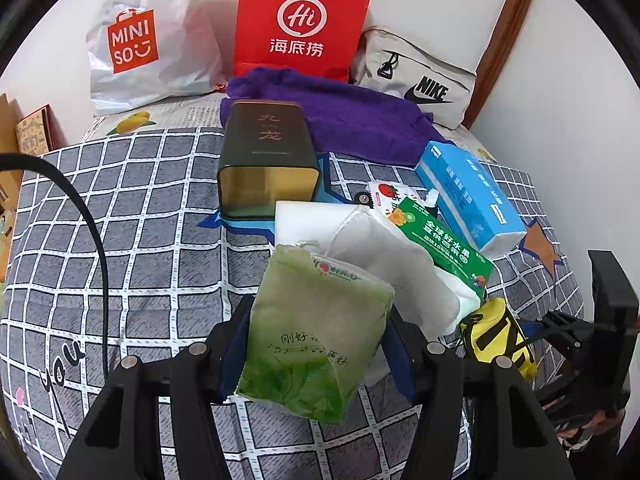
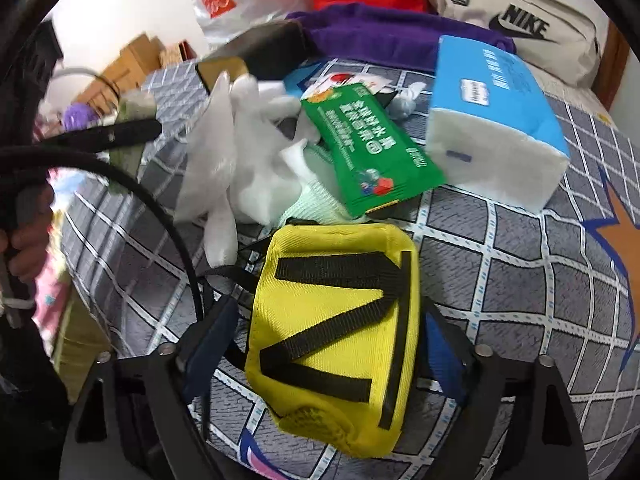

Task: Organize soft objects
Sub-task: 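Carry the tissue pack and yellow pouch onto the purple towel with both grippers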

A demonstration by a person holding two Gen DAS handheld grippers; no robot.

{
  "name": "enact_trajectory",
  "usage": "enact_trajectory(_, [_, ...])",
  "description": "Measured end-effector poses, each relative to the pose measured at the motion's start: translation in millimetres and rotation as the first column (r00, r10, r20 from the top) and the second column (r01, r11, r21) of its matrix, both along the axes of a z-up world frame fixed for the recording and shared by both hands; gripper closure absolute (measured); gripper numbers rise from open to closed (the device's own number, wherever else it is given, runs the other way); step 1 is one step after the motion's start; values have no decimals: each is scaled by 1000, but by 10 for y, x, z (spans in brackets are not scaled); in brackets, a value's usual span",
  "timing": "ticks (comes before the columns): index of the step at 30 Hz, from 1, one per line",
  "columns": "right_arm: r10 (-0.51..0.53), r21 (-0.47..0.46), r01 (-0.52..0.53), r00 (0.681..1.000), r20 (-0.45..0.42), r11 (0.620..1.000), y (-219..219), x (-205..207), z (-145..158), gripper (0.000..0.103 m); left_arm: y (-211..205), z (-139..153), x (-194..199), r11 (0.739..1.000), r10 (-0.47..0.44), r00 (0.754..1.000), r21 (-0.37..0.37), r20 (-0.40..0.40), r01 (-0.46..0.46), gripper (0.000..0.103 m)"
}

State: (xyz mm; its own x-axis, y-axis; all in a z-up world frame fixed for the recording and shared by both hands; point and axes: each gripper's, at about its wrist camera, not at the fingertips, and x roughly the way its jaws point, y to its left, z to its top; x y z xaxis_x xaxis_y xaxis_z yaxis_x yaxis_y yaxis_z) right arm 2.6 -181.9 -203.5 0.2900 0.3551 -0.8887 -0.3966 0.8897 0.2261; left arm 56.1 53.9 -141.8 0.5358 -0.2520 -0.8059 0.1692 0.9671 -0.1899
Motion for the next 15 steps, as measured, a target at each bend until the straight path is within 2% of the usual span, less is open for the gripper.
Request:
enact_trajectory(3, [46,-104,-40,998,51,994,130,-73,-23,15,-49,-10,-1,1000,2,1000,11,-1,-2,45])
enact_trajectory(4, [49,-107,-42,997,61,993,134,-83,-15,19,-69,1,-5,1000,5,1000,15,5,-5,45])
enact_trajectory(6, [29,-91,-23,998,59,996,86,-77,18,28,-99,31,-6,1000,11,1000,24,10,-11,45])
enact_trajectory(7, [21,-81,-17,999,44,997,49,-64,24,30,-115,48,-1,1000,16,1000,25,7,-17,45])
enact_trajectory(11, [7,-27,-7,1000,26,1000,-83,-34,170,31,-119,84,43,999,10,1000,-39,-29,-11,45])
enact_trajectory(15, [18,67,-20,999,31,998,-123,-25,388,31,-180,90,110,998,-13,999,-68,-52,10,45])
